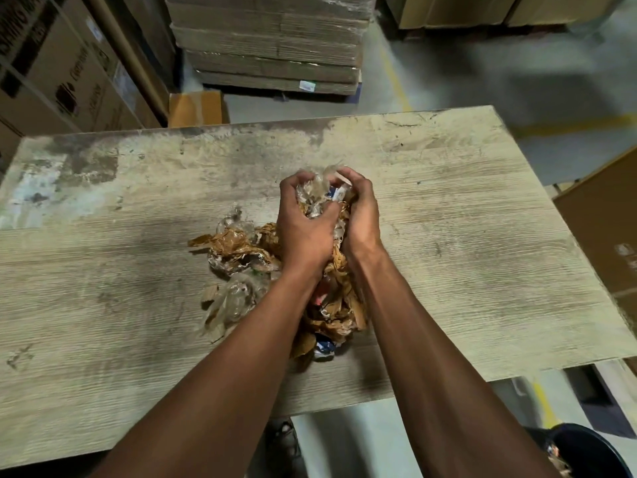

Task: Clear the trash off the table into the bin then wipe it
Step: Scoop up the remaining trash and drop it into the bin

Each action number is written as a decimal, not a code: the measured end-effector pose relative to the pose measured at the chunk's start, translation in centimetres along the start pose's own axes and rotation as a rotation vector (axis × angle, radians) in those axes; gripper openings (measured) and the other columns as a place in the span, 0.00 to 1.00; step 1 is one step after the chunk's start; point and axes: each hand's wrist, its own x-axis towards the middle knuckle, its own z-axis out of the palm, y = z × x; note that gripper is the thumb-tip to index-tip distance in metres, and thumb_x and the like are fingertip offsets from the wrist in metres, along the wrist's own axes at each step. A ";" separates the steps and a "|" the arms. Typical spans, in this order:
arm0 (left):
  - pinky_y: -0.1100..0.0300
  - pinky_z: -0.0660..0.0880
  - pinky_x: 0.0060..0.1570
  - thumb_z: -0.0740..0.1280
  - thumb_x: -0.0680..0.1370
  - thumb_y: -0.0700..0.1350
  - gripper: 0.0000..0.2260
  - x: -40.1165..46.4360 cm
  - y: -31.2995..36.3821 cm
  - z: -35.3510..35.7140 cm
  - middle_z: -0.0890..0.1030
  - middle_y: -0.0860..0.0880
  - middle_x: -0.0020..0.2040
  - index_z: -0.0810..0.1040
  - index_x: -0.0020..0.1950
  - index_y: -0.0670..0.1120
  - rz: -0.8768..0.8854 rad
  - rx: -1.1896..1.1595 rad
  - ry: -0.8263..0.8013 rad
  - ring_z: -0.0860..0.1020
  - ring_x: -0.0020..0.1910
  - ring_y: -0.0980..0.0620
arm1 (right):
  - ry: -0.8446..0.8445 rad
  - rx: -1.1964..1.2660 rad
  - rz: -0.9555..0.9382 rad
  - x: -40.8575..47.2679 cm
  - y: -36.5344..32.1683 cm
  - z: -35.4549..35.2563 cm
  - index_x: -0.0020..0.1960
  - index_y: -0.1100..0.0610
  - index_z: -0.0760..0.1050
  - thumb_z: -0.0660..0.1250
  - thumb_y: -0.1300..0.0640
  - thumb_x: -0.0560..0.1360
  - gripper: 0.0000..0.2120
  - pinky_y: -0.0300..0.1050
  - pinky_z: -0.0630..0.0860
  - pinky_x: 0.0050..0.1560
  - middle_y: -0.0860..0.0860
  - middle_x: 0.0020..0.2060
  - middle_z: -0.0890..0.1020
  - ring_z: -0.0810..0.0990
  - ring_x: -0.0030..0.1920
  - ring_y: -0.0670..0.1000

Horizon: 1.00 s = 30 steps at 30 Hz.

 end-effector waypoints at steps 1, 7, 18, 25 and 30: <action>0.76 0.74 0.41 0.74 0.78 0.33 0.22 0.2 0.0 0.0 0.78 0.58 0.65 0.75 0.67 0.53 -0.017 -0.004 0.009 0.80 0.49 0.70 | -0.023 -0.060 0.016 0.0 0.0 -0.3 0.64 0.52 0.79 0.59 0.46 0.83 0.17 0.60 0.75 0.75 0.49 0.56 0.84 0.81 0.64 0.55; 0.70 0.75 0.34 0.74 0.80 0.37 0.19 2.1 0.6 -0.4 0.77 0.57 0.63 0.76 0.68 0.51 -0.086 -0.124 0.074 0.81 0.48 0.60 | -0.241 -0.436 0.033 -3.3 -1.4 -3.9 0.82 0.35 0.58 0.65 0.26 0.77 0.38 0.63 0.70 0.78 0.50 0.82 0.67 0.70 0.78 0.52; 0.37 0.81 0.64 0.81 0.73 0.54 0.23 3.8 0.7 -1.0 0.86 0.43 0.59 0.80 0.65 0.54 -0.335 -0.404 0.065 0.86 0.57 0.41 | -0.514 -0.517 0.149 -3.0 -0.6 -5.8 0.87 0.43 0.51 0.83 0.62 0.72 0.56 0.52 0.78 0.73 0.48 0.67 0.79 0.83 0.67 0.50; 0.32 0.78 0.67 0.78 0.73 0.50 0.20 4.6 0.2 -2.0 0.86 0.42 0.60 0.79 0.63 0.53 -0.361 -0.463 0.087 0.84 0.62 0.36 | -0.426 -0.565 0.102 -1.9 -0.2 -5.6 0.72 0.52 0.75 0.76 0.67 0.78 0.26 0.50 0.85 0.58 0.56 0.65 0.83 0.88 0.55 0.49; 0.39 0.80 0.63 0.76 0.80 0.44 0.14 4.7 0.9 -2.7 0.85 0.46 0.57 0.78 0.62 0.56 -0.270 -0.375 0.117 0.82 0.50 0.47 | -0.319 -0.663 0.014 -1.8 0.0 -5.5 0.68 0.35 0.74 0.74 0.63 0.79 0.27 0.61 0.84 0.62 0.48 0.71 0.76 0.87 0.59 0.55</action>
